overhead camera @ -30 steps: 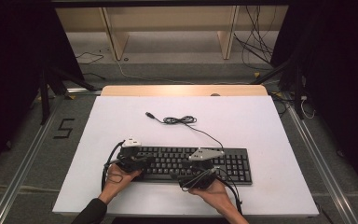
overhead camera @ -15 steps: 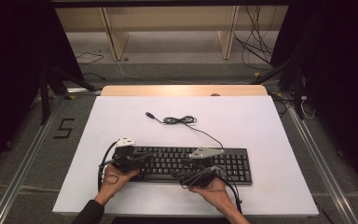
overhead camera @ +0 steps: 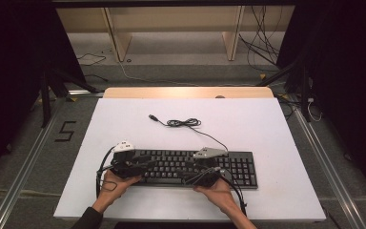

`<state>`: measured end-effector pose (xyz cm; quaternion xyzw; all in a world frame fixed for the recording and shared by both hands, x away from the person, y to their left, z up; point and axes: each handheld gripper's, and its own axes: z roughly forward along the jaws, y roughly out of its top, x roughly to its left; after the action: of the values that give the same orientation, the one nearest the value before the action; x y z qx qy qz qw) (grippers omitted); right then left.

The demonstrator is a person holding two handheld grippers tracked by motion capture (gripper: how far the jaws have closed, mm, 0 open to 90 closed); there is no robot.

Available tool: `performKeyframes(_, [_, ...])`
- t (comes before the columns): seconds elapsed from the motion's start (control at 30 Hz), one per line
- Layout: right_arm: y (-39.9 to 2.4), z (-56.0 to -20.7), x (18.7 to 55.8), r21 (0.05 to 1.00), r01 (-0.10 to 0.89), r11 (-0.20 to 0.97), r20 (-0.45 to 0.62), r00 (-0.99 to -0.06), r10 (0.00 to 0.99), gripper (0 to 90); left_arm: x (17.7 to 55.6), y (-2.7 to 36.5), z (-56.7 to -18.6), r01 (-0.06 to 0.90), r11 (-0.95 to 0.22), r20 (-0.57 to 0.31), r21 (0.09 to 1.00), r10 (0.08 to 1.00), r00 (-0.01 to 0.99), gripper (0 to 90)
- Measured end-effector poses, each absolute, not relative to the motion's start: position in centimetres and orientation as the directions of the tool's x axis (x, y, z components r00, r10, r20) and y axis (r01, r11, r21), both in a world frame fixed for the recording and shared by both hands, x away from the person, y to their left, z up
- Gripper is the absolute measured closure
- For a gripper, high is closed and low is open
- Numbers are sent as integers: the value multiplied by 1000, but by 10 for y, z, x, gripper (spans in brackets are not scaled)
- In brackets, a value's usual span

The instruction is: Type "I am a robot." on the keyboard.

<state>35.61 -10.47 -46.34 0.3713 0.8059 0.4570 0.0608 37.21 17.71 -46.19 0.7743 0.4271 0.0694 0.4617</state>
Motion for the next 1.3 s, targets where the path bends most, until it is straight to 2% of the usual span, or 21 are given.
performKeyframes(0.17, [-105, -463, 361, 773, 552, 313, 235, -707, 667, 626, 369, 179, -462, 597, -200, -292, 777, 724, 624, 498])
performKeyframes(0.47, [-105, -466, 372, 761, 562, 323, 212, -687, 695, 836, 362, 184, -460, 584, -182, -300, 791, 717, 630, 415])
performKeyframes(0.6, [-105, -468, 376, 757, 566, 327, 201, -677, 708, 895, 359, 186, -459, 577, -172, -303, 798, 714, 631, 388])
performKeyframes(1.3, [-93, -474, 389, 733, 584, 350, 183, -664, 725, 900, 342, 195, -459, 531, -149, -283, 834, 710, 645, 316])
